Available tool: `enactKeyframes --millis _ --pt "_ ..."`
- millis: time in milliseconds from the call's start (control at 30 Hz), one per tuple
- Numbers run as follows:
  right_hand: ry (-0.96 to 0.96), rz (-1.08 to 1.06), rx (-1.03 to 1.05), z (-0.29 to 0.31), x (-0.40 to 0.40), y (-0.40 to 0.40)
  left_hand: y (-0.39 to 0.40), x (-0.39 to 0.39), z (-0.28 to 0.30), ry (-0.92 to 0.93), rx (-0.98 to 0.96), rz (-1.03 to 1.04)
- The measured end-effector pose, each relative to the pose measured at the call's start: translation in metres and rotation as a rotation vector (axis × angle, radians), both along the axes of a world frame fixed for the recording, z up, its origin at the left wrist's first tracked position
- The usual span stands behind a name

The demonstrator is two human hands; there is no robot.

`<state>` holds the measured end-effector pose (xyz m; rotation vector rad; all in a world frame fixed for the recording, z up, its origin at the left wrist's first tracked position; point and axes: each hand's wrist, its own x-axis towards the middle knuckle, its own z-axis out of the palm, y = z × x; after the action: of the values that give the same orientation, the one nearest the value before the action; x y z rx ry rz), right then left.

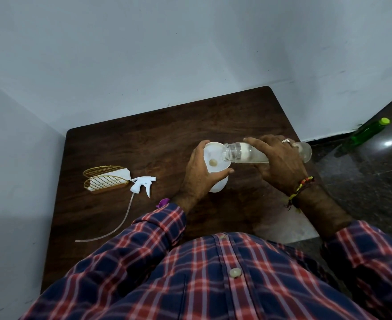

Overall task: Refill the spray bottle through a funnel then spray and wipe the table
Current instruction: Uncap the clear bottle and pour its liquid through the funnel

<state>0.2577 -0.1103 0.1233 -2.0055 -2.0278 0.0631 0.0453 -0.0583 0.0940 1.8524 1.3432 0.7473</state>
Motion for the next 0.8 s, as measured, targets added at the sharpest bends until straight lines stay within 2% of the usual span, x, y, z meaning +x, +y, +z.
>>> enactKeyframes --millis 800 --pt "-0.009 -0.004 0.024 -0.0008 0.0008 0.0002 -0.0001 -0.0003 -0.004 0.01 -0.015 0.017"
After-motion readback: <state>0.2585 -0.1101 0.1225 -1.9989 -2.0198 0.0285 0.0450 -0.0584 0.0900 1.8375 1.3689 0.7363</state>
